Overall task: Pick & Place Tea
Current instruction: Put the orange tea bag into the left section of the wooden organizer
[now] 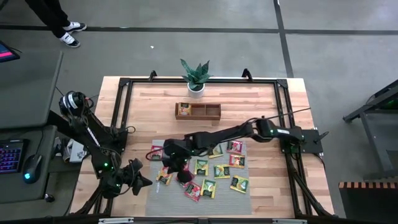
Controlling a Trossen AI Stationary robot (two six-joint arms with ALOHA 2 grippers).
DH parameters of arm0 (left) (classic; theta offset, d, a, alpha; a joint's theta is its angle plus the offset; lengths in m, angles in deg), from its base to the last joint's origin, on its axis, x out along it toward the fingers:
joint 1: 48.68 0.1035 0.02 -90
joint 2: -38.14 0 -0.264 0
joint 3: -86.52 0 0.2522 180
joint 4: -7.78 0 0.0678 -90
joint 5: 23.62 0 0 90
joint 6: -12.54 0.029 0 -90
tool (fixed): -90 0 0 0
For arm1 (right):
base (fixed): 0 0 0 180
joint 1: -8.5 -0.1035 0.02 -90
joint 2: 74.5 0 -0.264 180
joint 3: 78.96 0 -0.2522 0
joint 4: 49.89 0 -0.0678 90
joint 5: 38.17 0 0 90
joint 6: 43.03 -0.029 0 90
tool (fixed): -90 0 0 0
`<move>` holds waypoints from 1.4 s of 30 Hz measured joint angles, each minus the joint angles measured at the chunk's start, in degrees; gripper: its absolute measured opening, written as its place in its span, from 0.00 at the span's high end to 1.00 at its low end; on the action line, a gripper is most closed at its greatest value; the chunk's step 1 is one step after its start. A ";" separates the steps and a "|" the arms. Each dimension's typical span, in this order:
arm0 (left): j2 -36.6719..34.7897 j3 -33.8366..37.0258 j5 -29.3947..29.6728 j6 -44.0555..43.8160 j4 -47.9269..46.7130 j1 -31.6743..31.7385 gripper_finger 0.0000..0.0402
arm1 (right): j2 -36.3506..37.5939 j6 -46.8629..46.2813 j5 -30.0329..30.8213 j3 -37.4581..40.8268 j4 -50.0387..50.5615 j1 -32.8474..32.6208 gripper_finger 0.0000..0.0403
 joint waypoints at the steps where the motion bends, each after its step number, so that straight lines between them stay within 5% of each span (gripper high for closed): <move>1: 0.02 0.00 -0.12 0.00 -0.01 0.00 1.00 | -0.96 0.52 -0.02 -1.57 1.35 0.00 1.00; 42: 0.02 0.00 2.59 -1.38 -0.02 0.01 1.00 | -9.53 2.57 3.67 -4.47 -1.65 0.31 1.00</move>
